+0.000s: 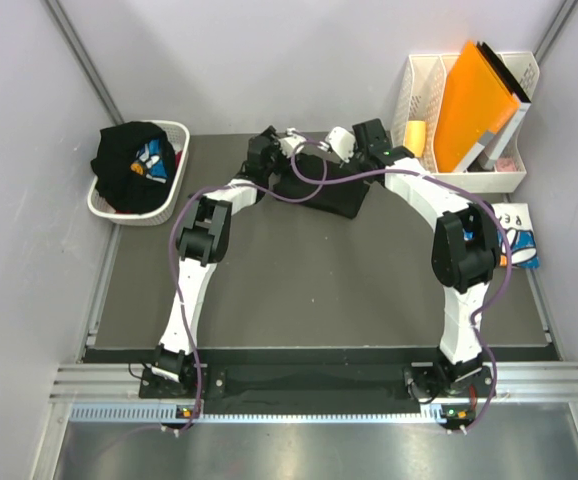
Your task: Fold and stack the t-shirts
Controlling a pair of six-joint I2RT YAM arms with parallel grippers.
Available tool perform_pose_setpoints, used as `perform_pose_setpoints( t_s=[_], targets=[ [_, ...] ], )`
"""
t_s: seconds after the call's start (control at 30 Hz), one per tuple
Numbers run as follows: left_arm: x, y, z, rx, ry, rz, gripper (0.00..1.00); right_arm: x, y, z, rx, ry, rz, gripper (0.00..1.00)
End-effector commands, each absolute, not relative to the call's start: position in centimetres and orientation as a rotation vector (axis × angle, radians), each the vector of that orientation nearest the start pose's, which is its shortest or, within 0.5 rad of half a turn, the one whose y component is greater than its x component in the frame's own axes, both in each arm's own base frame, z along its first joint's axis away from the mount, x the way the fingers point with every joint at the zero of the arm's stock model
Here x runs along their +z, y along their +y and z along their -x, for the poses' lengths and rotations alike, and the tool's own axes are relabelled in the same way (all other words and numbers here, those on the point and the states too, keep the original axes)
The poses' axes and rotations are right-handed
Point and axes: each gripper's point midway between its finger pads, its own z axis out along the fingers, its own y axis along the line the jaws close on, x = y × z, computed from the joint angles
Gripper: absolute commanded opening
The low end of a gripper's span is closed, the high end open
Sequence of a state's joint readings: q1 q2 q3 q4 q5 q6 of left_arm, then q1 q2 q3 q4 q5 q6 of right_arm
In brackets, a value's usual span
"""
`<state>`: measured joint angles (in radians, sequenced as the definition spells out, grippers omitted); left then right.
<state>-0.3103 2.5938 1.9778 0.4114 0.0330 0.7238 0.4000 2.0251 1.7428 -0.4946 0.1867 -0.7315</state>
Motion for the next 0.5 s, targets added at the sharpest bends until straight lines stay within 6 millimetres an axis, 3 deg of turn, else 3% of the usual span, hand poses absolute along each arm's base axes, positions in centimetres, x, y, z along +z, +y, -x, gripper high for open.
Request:
perform_pose_setpoints(
  t_s=[0.0, 0.13, 0.2, 0.27, 0.3, 0.33, 0.37, 0.4, 0.43, 0.47],
  targets=[
    [18.6, -16.7, -70.1, 0.412, 1.377, -0.656, 0.8, 16.4, 16.7, -52.1, -0.37, 1.987, 1.167, 0.2],
    [22.6, -13.6, -70.2, 0.477, 1.338, -0.496, 0.81, 15.6, 16.5, -51.6, -0.368, 2.004, 1.178, 0.2],
    [23.5, -12.5, -70.0, 0.484, 1.342, -0.462, 0.82, 15.4, 16.3, -51.6, -0.382, 2.006, 1.178, 0.21],
    [25.7, -11.9, -69.3, 0.449, 1.34, -0.429, 0.82, 15.3, 16.1, -51.8, -0.401, 2.001, 1.173, 0.26],
    [25.1, -11.0, -68.9, 0.418, 1.363, -0.431, 0.83, 15.4, 15.8, -52.0, -0.428, 1.998, 1.167, 0.34],
    [26.7, -10.5, -68.2, 0.379, 1.378, -0.421, 0.83, 15.1, 15.6, -52.1, -0.447, 1.999, 1.167, 0.37],
    [26.7, -10.3, -67.9, 0.302, 1.408, -0.394, 0.83, 15.7, 15.4, -52.7, -0.476, 1.974, 1.137, 0.4],
    [26.7, -9.1, -67.7, 0.277, 1.437, -0.387, 0.83, 15.9, 14.8, -53.0, -0.537, 1.969, 1.129, 0.52],
    [28.4, -8.9, -67.0, 0.237, 1.433, -0.394, 0.83, 15.5, 14.6, -53.2, -0.574, 1.965, 1.135, 0.6],
    [27.6, -8.6, -66.4, 0.212, 1.487, -0.403, 0.83, 16.5, 14.4, -54.2, -0.628, 1.919, 1.084, 0.72]
  ],
)
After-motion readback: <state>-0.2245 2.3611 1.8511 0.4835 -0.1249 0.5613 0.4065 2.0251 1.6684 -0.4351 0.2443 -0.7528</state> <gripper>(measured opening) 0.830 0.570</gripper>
